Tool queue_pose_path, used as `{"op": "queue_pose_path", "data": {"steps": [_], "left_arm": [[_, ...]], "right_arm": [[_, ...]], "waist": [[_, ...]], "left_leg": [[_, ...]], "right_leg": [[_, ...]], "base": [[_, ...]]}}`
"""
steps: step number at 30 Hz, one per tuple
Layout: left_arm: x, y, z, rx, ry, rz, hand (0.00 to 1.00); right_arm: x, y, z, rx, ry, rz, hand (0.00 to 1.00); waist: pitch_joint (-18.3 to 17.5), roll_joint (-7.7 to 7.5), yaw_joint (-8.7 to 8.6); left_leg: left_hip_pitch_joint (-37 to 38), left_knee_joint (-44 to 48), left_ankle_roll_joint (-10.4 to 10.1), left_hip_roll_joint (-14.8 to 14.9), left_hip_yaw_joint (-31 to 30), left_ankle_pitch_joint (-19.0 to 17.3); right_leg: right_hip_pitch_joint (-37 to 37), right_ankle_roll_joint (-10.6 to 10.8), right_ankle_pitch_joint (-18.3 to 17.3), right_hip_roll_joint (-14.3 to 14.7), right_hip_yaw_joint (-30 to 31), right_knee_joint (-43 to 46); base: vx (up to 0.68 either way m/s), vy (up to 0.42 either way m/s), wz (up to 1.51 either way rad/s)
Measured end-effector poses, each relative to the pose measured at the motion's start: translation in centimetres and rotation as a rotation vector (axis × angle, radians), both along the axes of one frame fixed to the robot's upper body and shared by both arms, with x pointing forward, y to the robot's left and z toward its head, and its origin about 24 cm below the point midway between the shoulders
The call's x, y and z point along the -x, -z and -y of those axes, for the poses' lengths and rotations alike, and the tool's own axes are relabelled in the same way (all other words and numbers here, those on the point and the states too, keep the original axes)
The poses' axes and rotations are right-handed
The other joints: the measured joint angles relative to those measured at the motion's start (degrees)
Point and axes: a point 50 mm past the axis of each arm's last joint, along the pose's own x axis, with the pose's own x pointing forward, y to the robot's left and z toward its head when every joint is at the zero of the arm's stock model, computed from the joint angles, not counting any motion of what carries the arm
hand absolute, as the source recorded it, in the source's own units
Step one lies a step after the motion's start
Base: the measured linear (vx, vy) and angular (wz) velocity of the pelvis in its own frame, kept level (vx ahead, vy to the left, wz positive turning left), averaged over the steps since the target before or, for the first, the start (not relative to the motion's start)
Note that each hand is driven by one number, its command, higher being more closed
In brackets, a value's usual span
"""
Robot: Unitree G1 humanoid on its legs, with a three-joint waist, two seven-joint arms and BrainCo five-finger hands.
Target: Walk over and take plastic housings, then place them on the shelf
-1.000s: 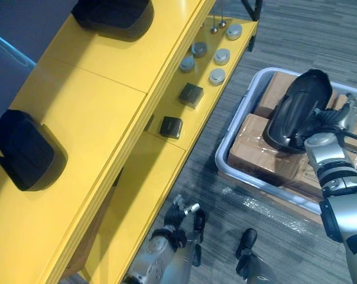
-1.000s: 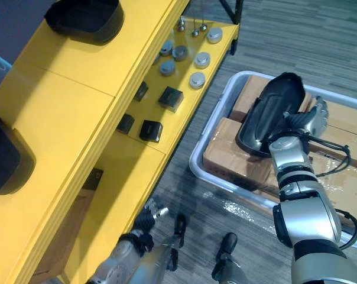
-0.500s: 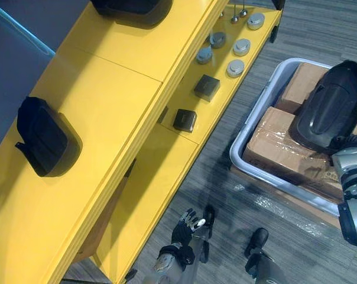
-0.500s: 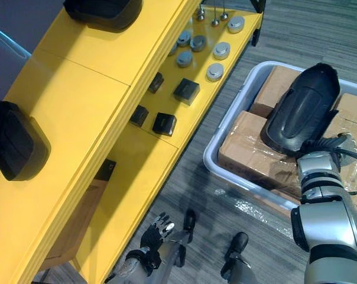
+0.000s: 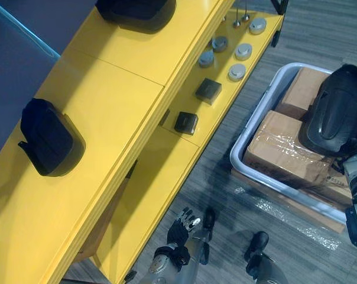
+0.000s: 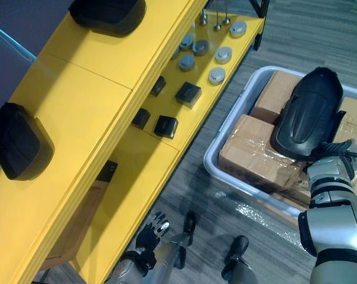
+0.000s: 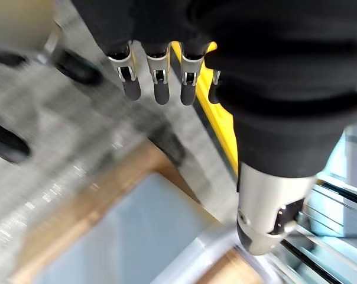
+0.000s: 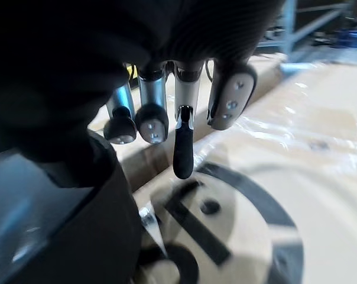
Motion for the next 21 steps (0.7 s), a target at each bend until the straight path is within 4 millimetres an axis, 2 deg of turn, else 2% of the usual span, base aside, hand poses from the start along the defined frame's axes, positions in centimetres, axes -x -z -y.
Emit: {"op": "queue_pose_path", "data": {"steps": [4,8,10,11,15,17,21], "left_arm": [[-0.2,-1.7,-2.2,0.026,-0.050,0.078,0.00],[0.3,-2.6,-3.6,0.017,-0.053,0.122,0.00],[0.4,-3.2,-3.6,0.012,-0.007,0.139,0.00],[0.4,-3.4,-3.6,0.014,0.004,0.146,0.00],[-0.1,-4.0,-2.6,0.019,0.131,0.131,0.00],[-0.5,-4.1,-2.0,0.030,0.206,0.105,0.00],[-2.5,-2.2,-0.2,0.072,0.297,-0.065,0.00]], "right_arm": [[-1.3,-1.6,-1.6,0.146,-0.141,-0.032,1.00],[-1.6,-0.7,-2.8,0.256,-0.270,-0.101,1.00],[-1.5,1.0,-3.7,0.287,-0.351,-0.157,1.00],[-1.5,1.4,-3.9,0.291,-0.369,-0.169,1.00],[-1.5,5.2,-6.9,0.310,-0.525,-0.238,1.00],[-1.6,6.4,-8.7,0.304,-0.593,-0.227,1.00],[-1.9,8.4,-12.3,0.273,-0.719,-0.191,1.00]], "waist": [[0.6,-0.91,-3.09],[1.5,-3.13,-5.25],[1.5,-4.70,-5.95],[1.4,-4.87,-6.19],[-0.3,-8.18,-7.86],[-1.3,-9.69,-8.63],[-3.3,-11.57,-10.05]], "left_leg": [[4.4,-1.5,-0.1,0.5,0.5,-0.1],[9.0,-4.6,-0.2,1.5,1.7,0.1],[11.7,-7.1,-0.6,1.8,2.4,1.0],[12.5,-7.7,-0.7,1.9,2.5,1.1],[16.6,-10.2,-0.9,2.4,3.8,1.2],[18.2,-11.5,-0.9,2.5,4.7,1.2],[21.3,-13.6,-1.0,2.6,6.7,1.2]], "right_leg": [[3.9,0.0,-0.1,0.6,0.2,-1.2],[7.9,0.3,-0.2,1.6,0.0,-3.5],[9.7,-0.1,0.0,2.1,0.1,-4.5],[10.2,-0.2,0.1,2.2,0.2,-4.5],[13.7,-0.2,0.1,3.2,0.9,-6.7],[14.5,-0.1,0.1,3.4,1.8,-7.4],[16.2,0.1,0.3,3.9,3.4,-8.6]], "base": [[0.00,-0.046,-0.07],[0.01,-0.052,-0.05],[0.06,-0.057,-0.06],[0.09,-0.059,-0.08],[0.08,-0.029,-0.13],[0.07,-0.007,-0.20],[0.05,0.004,-0.25]]}}
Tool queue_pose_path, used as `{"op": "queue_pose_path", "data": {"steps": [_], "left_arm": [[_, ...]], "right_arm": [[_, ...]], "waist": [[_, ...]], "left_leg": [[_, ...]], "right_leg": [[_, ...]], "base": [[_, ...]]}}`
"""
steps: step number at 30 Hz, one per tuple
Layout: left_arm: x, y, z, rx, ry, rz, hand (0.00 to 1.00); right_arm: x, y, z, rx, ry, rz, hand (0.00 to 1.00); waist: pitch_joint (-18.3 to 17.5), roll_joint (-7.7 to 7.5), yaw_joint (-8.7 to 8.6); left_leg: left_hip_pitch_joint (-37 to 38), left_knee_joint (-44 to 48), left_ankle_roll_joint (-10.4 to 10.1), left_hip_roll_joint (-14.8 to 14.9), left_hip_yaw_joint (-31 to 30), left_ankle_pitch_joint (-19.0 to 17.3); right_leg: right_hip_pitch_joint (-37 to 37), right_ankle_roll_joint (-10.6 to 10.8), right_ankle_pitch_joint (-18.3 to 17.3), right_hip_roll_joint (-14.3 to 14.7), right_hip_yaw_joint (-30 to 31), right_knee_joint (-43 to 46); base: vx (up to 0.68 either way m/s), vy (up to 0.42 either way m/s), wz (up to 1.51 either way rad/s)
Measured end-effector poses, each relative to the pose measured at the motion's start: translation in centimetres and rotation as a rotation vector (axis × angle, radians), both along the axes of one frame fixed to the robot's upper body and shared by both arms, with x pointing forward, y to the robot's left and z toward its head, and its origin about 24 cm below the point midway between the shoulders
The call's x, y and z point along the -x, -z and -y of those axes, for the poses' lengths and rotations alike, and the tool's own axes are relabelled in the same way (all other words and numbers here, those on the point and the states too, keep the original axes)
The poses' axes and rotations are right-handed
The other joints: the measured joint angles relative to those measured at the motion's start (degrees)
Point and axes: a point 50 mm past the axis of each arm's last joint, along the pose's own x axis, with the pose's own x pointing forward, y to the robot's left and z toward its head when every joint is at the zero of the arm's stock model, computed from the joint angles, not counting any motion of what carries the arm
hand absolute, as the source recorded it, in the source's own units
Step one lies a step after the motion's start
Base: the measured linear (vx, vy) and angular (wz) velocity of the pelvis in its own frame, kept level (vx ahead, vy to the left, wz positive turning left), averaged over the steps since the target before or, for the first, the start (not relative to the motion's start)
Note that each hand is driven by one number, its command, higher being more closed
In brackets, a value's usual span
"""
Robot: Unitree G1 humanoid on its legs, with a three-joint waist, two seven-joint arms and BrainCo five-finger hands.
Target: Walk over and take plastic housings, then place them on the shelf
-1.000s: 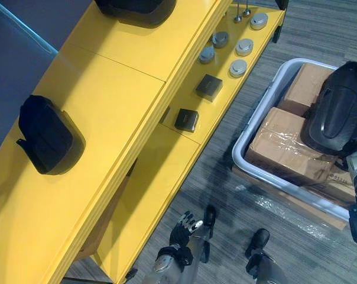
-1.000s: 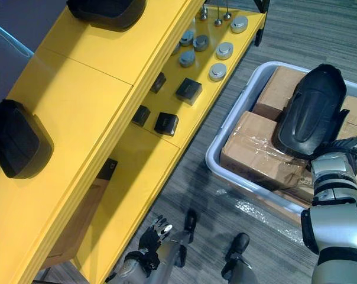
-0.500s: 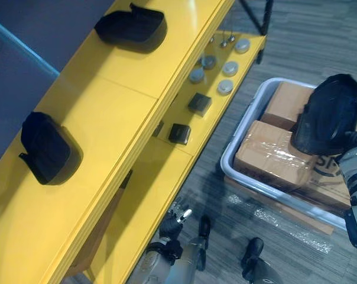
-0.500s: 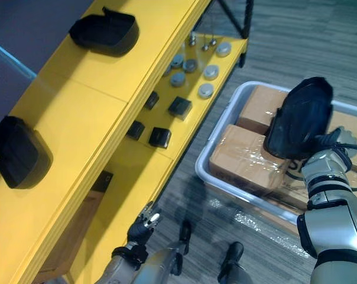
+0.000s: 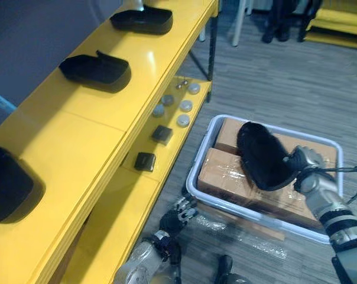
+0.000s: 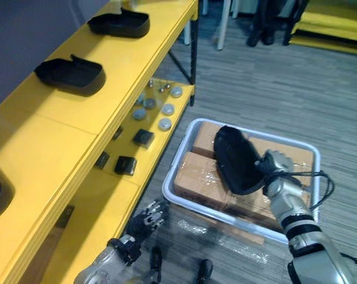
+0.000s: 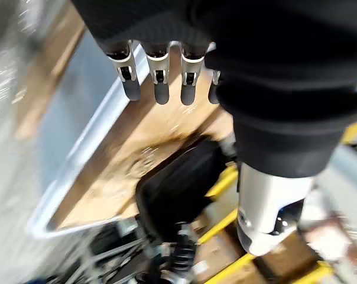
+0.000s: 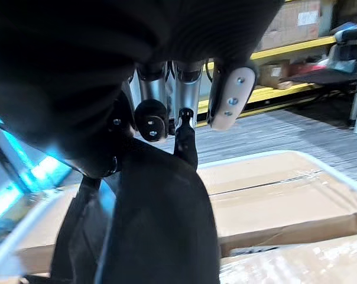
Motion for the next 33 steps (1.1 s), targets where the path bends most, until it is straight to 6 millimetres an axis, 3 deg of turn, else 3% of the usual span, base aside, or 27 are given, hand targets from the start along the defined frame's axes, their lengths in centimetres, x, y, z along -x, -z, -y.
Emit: {"op": "queue_pose_path", "data": {"steps": [4,10,15,26,27,33], "left_arm": [[-2.5,1.5,0.1,0.025,-0.101,-0.157,0.00],[-4.8,0.1,0.0,0.064,-0.217,-0.138,0.00],[-5.7,-1.3,0.8,0.099,-0.245,-0.080,0.00],[-6.4,-4.6,0.7,0.268,-0.279,0.113,0.00],[-6.4,-4.7,0.6,0.271,-0.282,0.118,1.00],[-5.9,-4.3,-0.1,0.251,-0.416,0.119,1.00]], "right_arm": [[-0.1,-0.9,-4.2,-0.017,-0.161,0.099,1.00],[1.1,-3.1,-8.4,-0.021,-0.370,0.270,1.00],[1.9,-2.4,-9.9,-0.057,-0.460,0.277,1.00],[4.1,-1.5,-13.4,-0.192,-0.670,0.283,1.00],[4.2,-1.6,-13.6,-0.200,-0.679,0.291,1.00],[4.8,-0.4,-14.7,-0.303,-0.708,0.259,1.00]], "waist": [[-1.8,-1.93,-2.07],[-4.9,-3.37,-3.48],[-6.5,-3.46,-3.58],[-10.2,-3.41,-3.76],[-10.5,-3.42,-3.46],[-11.8,-3.45,-3.33]], "left_leg": [[2.2,-0.9,-0.3,0.4,2.2,-0.2],[3.8,-1.9,-0.7,1.0,5.3,-0.5],[5.5,-2.3,-0.9,1.2,6.3,-0.7],[6.3,-2.7,-1.2,1.6,7.2,-0.9],[6.3,-2.7,-1.2,1.6,7.2,-0.9],[6.6,-2.7,-1.5,1.9,7.2,-1.1]], "right_leg": [[1.5,0.1,0.7,0.8,1.8,-1.8],[2.0,0.0,2.0,2.0,4.7,-4.0],[3.9,-0.1,3.1,2.7,5.5,-6.1],[6.0,-0.2,5.2,3.7,6.1,-10.4],[6.2,-0.2,5.6,3.8,6.1,-11.1],[7.7,-0.4,6.8,4.4,6.1,-13.8]], "base": [[0.03,-0.001,-0.27],[0.01,0.007,-0.25],[0.00,0.009,-0.11],[0.00,0.004,-0.05],[0.00,-0.004,-0.04],[0.00,-0.001,-0.01]]}}
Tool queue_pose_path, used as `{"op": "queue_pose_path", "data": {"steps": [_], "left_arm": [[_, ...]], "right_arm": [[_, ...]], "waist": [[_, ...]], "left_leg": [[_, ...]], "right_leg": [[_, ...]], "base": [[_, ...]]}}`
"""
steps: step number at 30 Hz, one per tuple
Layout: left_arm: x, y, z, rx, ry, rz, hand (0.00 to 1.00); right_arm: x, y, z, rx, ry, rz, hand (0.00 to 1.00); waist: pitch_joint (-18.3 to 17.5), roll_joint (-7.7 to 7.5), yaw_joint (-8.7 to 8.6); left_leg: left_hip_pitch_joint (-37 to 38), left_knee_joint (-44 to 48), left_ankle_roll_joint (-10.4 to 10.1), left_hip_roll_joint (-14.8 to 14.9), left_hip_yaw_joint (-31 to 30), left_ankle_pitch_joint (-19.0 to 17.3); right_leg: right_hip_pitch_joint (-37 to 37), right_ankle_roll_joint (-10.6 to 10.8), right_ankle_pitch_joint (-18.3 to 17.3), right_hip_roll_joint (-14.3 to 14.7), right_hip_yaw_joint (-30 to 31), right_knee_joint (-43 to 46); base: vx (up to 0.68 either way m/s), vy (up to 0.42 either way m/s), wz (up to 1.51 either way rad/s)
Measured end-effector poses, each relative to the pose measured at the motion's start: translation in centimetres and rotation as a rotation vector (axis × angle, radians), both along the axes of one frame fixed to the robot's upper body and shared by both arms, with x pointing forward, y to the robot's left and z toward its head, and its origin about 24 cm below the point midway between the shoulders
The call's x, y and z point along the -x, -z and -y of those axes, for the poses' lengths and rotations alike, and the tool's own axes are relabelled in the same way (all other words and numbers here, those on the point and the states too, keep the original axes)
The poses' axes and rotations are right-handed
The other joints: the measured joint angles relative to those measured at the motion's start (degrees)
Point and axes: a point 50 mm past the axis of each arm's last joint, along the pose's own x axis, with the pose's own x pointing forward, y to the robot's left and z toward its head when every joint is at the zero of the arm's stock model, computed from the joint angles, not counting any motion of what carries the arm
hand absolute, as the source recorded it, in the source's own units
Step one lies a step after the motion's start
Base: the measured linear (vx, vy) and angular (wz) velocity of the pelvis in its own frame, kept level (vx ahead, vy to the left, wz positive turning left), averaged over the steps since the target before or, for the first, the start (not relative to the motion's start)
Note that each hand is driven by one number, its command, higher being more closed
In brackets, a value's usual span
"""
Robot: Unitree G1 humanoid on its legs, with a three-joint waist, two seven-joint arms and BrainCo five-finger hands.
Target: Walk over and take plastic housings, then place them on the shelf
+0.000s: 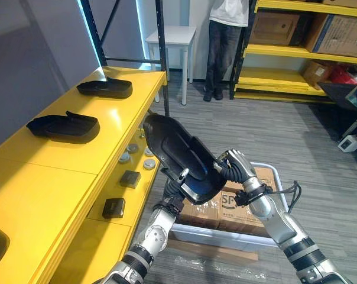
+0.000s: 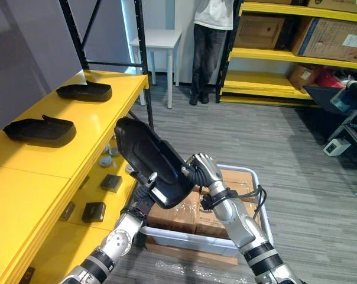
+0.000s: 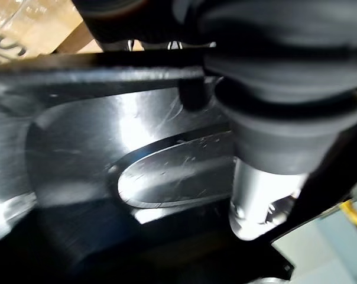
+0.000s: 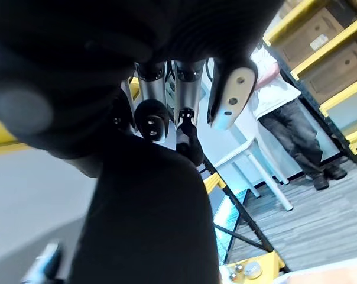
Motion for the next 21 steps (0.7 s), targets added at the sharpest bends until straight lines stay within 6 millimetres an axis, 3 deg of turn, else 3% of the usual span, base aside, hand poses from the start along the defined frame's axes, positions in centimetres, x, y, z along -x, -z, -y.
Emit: {"op": "queue_pose_path", "data": {"steps": [6,9,11,12,13,14,16,17,18,19,20,21], "left_arm": [[0.3,-0.4,-0.5,-0.070,-0.087,0.039,1.00],[1.9,-1.0,-0.8,-0.073,-0.126,0.096,1.00],[2.2,-1.6,-0.8,-0.099,-0.150,0.120,1.00],[2.2,-2.2,-0.8,-0.104,-0.159,0.138,1.00],[2.2,-2.9,-0.8,-0.156,-0.155,0.182,1.00],[2.2,-3.3,-0.9,-0.196,-0.152,0.207,1.00],[2.2,-3.9,-1.1,-0.223,-0.141,0.230,1.00],[2.5,-4.7,-1.5,-0.247,-0.141,0.270,1.00],[2.8,-5.3,-1.8,-0.257,-0.143,0.299,1.00],[3.2,-6.0,-2.0,-0.273,-0.139,0.328,1.00],[3.7,-6.3,-2.2,-0.304,-0.127,0.358,1.00],[3.8,-6.4,-2.1,-0.323,-0.114,0.374,1.00]], "right_arm": [[1.9,0.3,-0.7,-0.089,-0.055,-0.014,1.00],[3.7,0.3,-0.9,-0.150,-0.074,-0.001,1.00],[4.7,0.6,-0.8,-0.232,-0.087,-0.034,1.00],[5.2,0.8,-0.7,-0.283,-0.081,-0.050,1.00],[5.8,1.4,-0.5,-0.366,-0.053,-0.065,1.00],[6.2,1.7,-0.7,-0.421,-0.040,-0.067,1.00],[6.5,1.8,-1.0,-0.478,-0.026,-0.055,1.00],[6.8,1.8,-1.4,-0.533,-0.030,-0.034,1.00],[7.1,1.7,-1.6,-0.563,-0.039,-0.012,1.00],[7.5,1.7,-1.8,-0.599,-0.041,0.012,1.00],[8.4,2.2,-1.8,-0.635,-0.037,0.020,1.00],[8.6,2.5,-1.7,-0.644,-0.029,0.031,1.00]], "waist": [[-0.6,0.02,0.72],[-0.7,0.04,0.64],[-0.7,0.09,0.48],[-0.7,0.24,-0.29],[-0.6,0.66,-1.15],[-0.4,0.79,-1.09],[-0.4,0.77,-0.46],[-0.4,0.65,0.74],[-0.5,0.53,0.72],[-0.4,-0.07,0.72],[-1.2,1.88,0.69],[-0.4,1.44,0.54]], "left_leg": [[-0.3,0.3,-0.2,0.3,-0.7,-0.2],[-0.7,1.3,-0.6,0.3,-1.4,-1.0],[-3.0,5.8,0.2,1.5,2.6,-3.9],[-4.8,10.6,1.1,3.6,8.5,-5.3],[-6.5,18.1,2.3,7.3,16.2,-6.9],[-6.7,21.6,3.8,8.3,20.2,-8.0],[-6.6,23.3,4.7,8.0,21.2,-9.8],[-6.5,23.0,4.2,5.7,20.3,-11.3],[-6.4,21.8,3.9,3.7,20.3,-11.8],[-6.7,25.4,4.5,2.4,20.8,-13.4],[-5.1,28.3,4.1,2.5,19.6,-17.7],[-5.1,28.0,4.9,0.8,18.1,-19.2]], "right_leg": [[0.5,-0.2,0.2,0.4,-0.5,-0.9],[1.4,-0.3,0.1,0.2,-2.0,-0.9],[2.1,-0.2,-0.3,-0.6,-4.8,-0.6],[2.5,-0.1,-1.2,-1.2,-7.6,0.5],[3.4,0.5,-4.3,-2.7,-12.3,5.0],[4.1,1.3,-7.5,-4.6,-15.6,9.8],[4.5,2.7,-10.8,-6.9,-17.9,14.6],[3.8,3.5,-13.9,-10.2,-19.3,19.1],[3.8,4.8,-15.1,-12.7,-20.9,20.9],[3.6,4.4,-15.9,-15.4,-22.9,22.4],[2.4,0.0,-17.7,-18.6,-23.3,31.5],[0.2,-2.8,-17.0,-21.5,-21.3,38.5]], "base": [[0.00,-0.006,0.02],[0.00,-0.010,0.19],[-0.03,-0.010,0.63],[0.02,-0.049,1.57],[0.05,-0.003,1.99],[0.06,0.050,1.81],[-0.01,0.134,1.01],[-0.07,0.158,0.90],[-0.06,0.261,1.05],[0.04,0.216,1.16],[0.07,0.219,1.02],[0.03,0.200,1.04]]}}
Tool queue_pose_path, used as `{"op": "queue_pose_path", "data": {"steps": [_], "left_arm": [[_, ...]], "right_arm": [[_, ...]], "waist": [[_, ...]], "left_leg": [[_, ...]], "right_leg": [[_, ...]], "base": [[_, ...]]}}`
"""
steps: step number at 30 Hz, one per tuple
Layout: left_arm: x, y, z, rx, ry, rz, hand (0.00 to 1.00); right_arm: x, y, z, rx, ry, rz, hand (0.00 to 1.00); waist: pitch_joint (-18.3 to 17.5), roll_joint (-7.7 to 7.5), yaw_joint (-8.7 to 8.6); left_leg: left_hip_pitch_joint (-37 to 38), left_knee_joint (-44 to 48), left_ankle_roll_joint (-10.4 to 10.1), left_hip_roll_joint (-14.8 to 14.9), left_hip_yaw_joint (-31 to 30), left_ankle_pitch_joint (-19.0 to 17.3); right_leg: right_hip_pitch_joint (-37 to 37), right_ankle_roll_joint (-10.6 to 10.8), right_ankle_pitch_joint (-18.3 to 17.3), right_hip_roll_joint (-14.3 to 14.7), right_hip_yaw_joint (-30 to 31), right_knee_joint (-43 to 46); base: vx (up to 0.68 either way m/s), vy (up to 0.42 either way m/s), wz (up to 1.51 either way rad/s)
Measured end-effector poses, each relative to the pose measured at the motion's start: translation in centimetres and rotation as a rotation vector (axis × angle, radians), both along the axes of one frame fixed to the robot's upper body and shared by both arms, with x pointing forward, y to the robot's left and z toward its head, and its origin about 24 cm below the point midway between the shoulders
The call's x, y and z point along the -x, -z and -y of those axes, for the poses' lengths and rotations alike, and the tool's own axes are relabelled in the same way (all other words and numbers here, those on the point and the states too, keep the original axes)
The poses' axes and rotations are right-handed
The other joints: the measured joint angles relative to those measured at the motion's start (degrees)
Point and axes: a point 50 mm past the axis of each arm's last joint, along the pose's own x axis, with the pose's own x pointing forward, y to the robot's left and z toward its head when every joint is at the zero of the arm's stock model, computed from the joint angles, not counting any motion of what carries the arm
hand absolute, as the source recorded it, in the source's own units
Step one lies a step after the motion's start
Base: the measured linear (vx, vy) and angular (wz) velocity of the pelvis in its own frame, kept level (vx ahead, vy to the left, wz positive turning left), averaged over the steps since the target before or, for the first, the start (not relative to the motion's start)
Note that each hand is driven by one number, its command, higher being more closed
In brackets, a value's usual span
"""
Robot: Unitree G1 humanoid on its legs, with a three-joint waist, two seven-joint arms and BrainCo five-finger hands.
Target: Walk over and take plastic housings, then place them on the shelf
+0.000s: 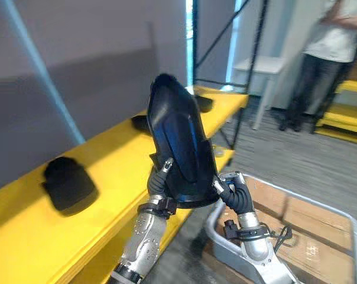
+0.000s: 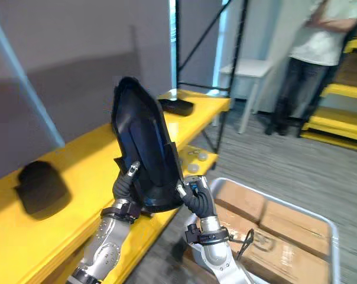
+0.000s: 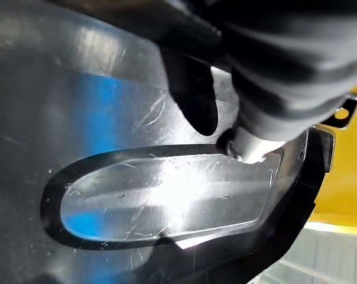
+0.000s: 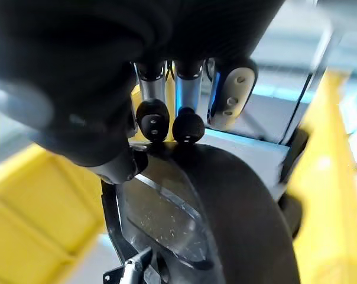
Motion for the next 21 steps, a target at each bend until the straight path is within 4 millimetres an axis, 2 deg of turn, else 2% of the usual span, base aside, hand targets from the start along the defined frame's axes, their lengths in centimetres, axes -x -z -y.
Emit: {"op": "queue_pose_path", "data": {"steps": [1,2,3,4,5,6,7,8,9,10,11,12,13,14,17,21], "left_arm": [[0.3,0.4,0.2,-0.039,0.018,-0.019,1.00],[0.4,0.6,0.2,-0.059,0.028,-0.023,1.00],[0.5,0.8,0.2,-0.098,0.042,-0.018,1.00],[0.6,0.6,-0.1,-0.122,0.045,-0.005,1.00],[0.6,0.5,-0.2,-0.129,0.047,0.005,1.00],[0.6,0.1,-0.5,-0.145,0.048,0.026,1.00],[0.6,-0.1,-0.7,-0.162,0.050,0.037,1.00],[0.6,-0.1,-0.8,-0.167,0.050,0.040,1.00],[0.6,-0.2,-1.0,-0.174,0.049,0.046,1.00],[0.7,-0.2,-1.2,-0.180,0.047,0.050,1.00],[0.8,-0.1,-1.3,-0.183,0.044,0.051,1.00],[1.3,-0.1,-2.0,-0.180,0.033,0.052,1.00],[2.2,0.5,-2.4,-0.144,0.012,0.034,1.00],[2.8,0.9,-2.6,-0.120,0.005,0.016,1.00],[4.1,1.9,-2.8,-0.052,-0.014,-0.021,1.00],[6.1,1.3,-2.8,0.052,-0.035,0.034,1.00]], "right_arm": [[0.8,1.0,0.1,-0.028,0.027,-0.021,1.00],[1.1,1.5,0.1,-0.035,0.038,-0.030,1.00],[1.6,2.2,0.0,-0.051,0.051,-0.043,1.00],[1.7,2.3,-0.2,-0.062,0.044,-0.042,1.00],[1.8,2.4,-0.3,-0.066,0.039,-0.039,1.00],[1.8,2.3,-0.5,-0.074,0.030,-0.029,1.00],[1.8,2.4,-0.5,-0.069,0.026,-0.029,1.00],[1.8,2.4,-0.6,-0.066,0.025,-0.029,1.00],[1.9,2.4,-0.7,-0.061,0.022,-0.028,1.00],[1.9,2.5,-0.8,-0.062,0.014,-0.032,0.00],[2.0,2.5,-0.9,-0.063,0.006,-0.035,0.00],[2.1,2.5,-1.3,-0.067,-0.024,-0.038,0.00],[2.2,2.4,-1.4,-0.045,-0.063,-0.032,0.00],[2.4,2.4,-1.3,-0.025,-0.088,-0.025,0.00],[2.6,2.1,-1.0,0.012,-0.160,-0.020,0.00],[3.2,0.6,-1.0,-0.032,-0.246,0.031,0.00]], "waist": [[0.1,-0.09,-0.40],[0.2,0.05,-0.76],[0.3,0.31,-0.95],[0.2,0.17,-1.04],[0.1,0.05,-1.08],[0.0,-0.01,-1.31],[-0.4,0.08,-1.97],[-0.6,0.14,-2.58],[-1.0,-0.10,-3.15],[-1.4,-0.78,-2.87],[-1.8,-1.28,-2.73],[-2.7,-2.72,-2.16],[-3.5,-0.85,-1.74],[-3.9,0.03,-1.62],[-4.0,0.36,-0.73],[-4.2,0.73,-0.60]], "left_leg": [[0.9,-1.5,0.4,-1.8,-2.5,-0.1],[1.1,-1.7,0.5,-1.8,-3.9,-0.2],[1.8,-3.1,0.8,-1.9,-6.2,0.0],[2.2,-4.6,1.3,-2.1,-8.1,0.6],[2.3,-5.2,1.2,-2.5,-9.1,0.8],[2.2,-6.4,0.4,-3.3,-11.2,1.6],[1.9,-7.3,0.5,-4.1,-13.6,2.4],[1.6,-7.3,0.6,-4.4,-15.0,2.7],[1.2,-7.2,0.5,-4.9,-17.8,2.8],[1.3,-6.8,0.1,-5.5,-20.3,2.8],[1.1,-6.7,-0.3,-5.7,-21.4,2.7],[0.5,-6.1,-1.5,-6.3,-23.4,2.1],[-0.9,-5.2,-2.9,-4.4,-25.2,1.6],[-1.6,-5.0,-3.9,-3.2,-25.9,1.6],[-1.1,-5.6,-6.9,-1.5,-25.9,3.3],[-2.2,-4.2,-8.3,-3.1,-27.2,5.0]], "right_leg": [[-5.6,-4.5,4.3,-2.8,5.6,10.7],[-7.3,-3.5,3.9,-2.3,8.3,13.5],[-9.6,-0.9,2.5,-0.3,11.7,14.8],[-11.2,1.0,1.4,2.0,14.2,11.8],[-12.0,1.6,1.0,3.1,15.9,9.5],[-13.9,2.7,0.4,5.6,20.2,5.1],[-15.3,3.8,0.1,8.0,26.0,0.2],[-15.4,4.2,0.3,9.3,29.0,-2.5],[-14.9,6.3,1.5,11.1,33.0,-7.1],[-14.0,9.0,3.3,11.4,32.9,-11.5],[-13.3,9.1,5.2,11.4,31.8,-14.0],[-12.1,8.4,11.3,11.7,29.6,-19.0],[-11.1,8.1,10.9,12.8,26.7,-20.5],[-10.1,7.9,11.0,14.0,25.2,-22.6],[-7.7,6.7,11.0,15.4,22.8,-25.2],[-3.8,6.7,10.9,13.9,20.2,-29.2]], "base": [[-0.01,0.189,0.87],[0.03,0.178,1.09],[0.11,0.093,1.00],[0.13,0.073,0.89],[0.15,0.053,0.84],[0.17,0.002,1.00],[0.19,-0.032,1.15],[0.29,-0.151,1.38],[0.34,-0.227,1.38],[0.36,-0.258,1.30],[0.33,-0.280,1.11],[0.32,-0.330,0.86],[0.37,-0.361,0.82],[0.29,-0.274,0.48],[0.19,-0.182,0.27],[0.13,-0.037,0.37]]}}
